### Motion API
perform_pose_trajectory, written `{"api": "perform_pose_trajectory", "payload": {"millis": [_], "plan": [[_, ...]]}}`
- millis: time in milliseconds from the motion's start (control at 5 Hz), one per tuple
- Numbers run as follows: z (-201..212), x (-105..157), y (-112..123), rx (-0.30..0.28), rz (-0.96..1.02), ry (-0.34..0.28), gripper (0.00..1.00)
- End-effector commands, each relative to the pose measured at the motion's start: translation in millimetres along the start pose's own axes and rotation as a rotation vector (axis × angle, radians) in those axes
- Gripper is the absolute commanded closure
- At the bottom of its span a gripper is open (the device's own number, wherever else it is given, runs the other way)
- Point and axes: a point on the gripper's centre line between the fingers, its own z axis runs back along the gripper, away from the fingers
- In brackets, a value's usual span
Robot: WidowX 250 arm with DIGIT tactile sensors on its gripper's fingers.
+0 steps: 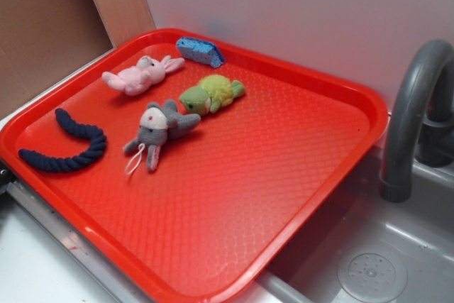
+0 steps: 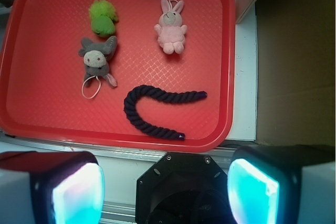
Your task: Grab the gray animal.
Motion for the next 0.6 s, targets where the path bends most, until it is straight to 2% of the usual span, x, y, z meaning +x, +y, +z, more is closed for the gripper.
{"api": "perform_pose_trajectory", "payload": {"millis": [0,400], "plan": [[0.0,0.0,0.0,0.000,0.000,0.000,0.00],[-1.3,9.1,-18.3,-0.043,-0.001,-0.019,0.00]]}}
